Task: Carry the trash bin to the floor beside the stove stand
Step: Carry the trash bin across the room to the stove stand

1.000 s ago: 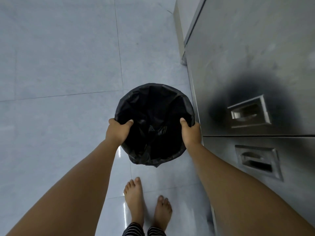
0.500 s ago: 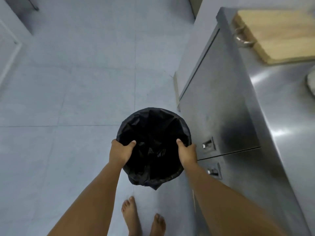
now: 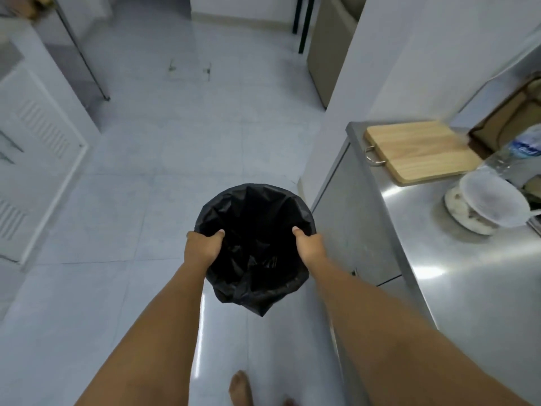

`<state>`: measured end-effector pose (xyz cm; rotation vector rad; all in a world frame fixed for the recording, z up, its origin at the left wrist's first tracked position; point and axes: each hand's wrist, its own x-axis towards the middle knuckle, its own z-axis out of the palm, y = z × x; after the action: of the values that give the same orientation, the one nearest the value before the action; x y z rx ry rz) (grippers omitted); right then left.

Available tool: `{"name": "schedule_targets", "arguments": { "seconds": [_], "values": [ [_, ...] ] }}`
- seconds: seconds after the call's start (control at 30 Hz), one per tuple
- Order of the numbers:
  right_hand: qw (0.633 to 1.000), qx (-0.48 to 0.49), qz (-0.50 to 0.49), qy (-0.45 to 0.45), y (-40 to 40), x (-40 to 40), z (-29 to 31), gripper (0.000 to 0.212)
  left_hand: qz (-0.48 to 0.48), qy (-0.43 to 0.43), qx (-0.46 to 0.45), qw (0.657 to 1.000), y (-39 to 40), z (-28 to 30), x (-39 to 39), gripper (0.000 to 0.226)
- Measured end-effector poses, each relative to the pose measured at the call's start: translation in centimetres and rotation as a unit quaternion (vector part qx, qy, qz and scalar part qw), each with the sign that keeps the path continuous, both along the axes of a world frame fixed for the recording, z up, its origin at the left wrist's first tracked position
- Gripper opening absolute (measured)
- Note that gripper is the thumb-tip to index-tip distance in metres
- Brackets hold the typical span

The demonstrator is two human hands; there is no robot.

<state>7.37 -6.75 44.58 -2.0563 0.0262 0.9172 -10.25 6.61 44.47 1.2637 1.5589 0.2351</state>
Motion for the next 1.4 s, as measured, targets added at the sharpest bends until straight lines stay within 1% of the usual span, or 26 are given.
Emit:
{"name": "schedule_targets", "arguments": {
  "seconds": [0.07,0.17,0.37,0.53,0.6,0.77,1.0,1.23,1.4],
  "values": [
    [1.000,0.004,0.001,-0.006,0.8,0.2,1.1,0.078,-0.001,-0.012,0.001,1.000,0.9,1.2,-0.2,0.082],
    [1.000,0.009,0.010,-0.018,2.1,0.3,2.7,0.077,0.002,-0.023,0.006,1.000,2.1,2.6,-0.5,0.084],
    [0.999,0.018,0.023,-0.021,4.8,1.6,4.1,0.078,0.005,-0.036,0.015,0.999,4.5,3.8,0.2,0.086],
    [0.999,0.027,0.025,-0.007,7.3,4.1,3.8,0.087,-0.012,-0.065,0.013,0.998,7.2,3.6,2.0,0.103],
    [0.999,0.027,0.030,-0.002,8.7,5.6,3.5,0.089,-0.018,-0.077,0.011,0.997,8.8,3.2,3.2,0.105],
    [0.999,0.024,0.045,-0.006,13.4,10.6,3.5,0.083,-0.004,-0.092,0.007,0.996,12.9,2.2,7.9,0.105],
    [0.994,0.070,0.079,-0.017,20.9,18.2,4.6,0.077,0.036,-0.151,-0.016,0.988,19.4,2.7,14.0,0.122],
    [0.993,0.091,0.075,-0.001,27.8,23.8,4.9,0.076,0.060,-0.174,-0.006,0.983,26.4,3.7,19.8,0.120],
    [0.993,0.088,0.079,-0.011,33.5,28.0,4.6,0.075,0.062,-0.182,-0.010,0.981,32.0,3.3,23.8,0.118]
  ]
}}
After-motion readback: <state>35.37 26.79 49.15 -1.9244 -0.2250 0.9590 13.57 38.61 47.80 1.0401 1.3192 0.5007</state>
